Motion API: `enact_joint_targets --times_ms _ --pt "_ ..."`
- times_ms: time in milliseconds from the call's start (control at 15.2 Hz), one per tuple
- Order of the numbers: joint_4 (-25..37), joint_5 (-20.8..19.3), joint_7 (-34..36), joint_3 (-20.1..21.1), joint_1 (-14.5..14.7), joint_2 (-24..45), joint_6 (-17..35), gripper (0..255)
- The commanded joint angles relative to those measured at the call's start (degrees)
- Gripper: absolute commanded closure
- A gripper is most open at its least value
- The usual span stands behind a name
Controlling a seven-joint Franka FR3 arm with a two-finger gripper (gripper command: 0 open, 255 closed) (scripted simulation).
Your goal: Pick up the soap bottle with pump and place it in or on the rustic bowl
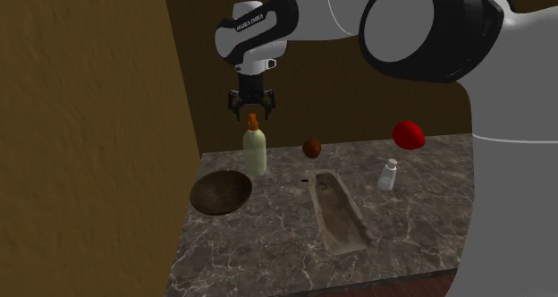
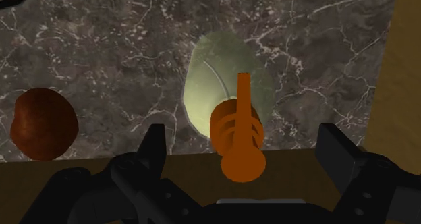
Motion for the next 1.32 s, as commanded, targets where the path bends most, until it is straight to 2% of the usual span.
enact_joint_targets --times_ms 0,132,660,726,1254 --pt "-0.99 -0.10 0.04 -0.06 -0.03 0.38 1.39 0" --pt "-2.15 -0.26 0.15 -0.14 -0.03 0.94 3.09 0" --pt "-2.14 -0.26 0.15 -0.14 -0.03 0.94 3.08 0" --pt "-2.14 -0.26 0.15 -0.14 -0.03 0.94 3.08 255" --pt "-2.19 -0.25 0.14 -0.14 -0.04 0.91 3.11 255"
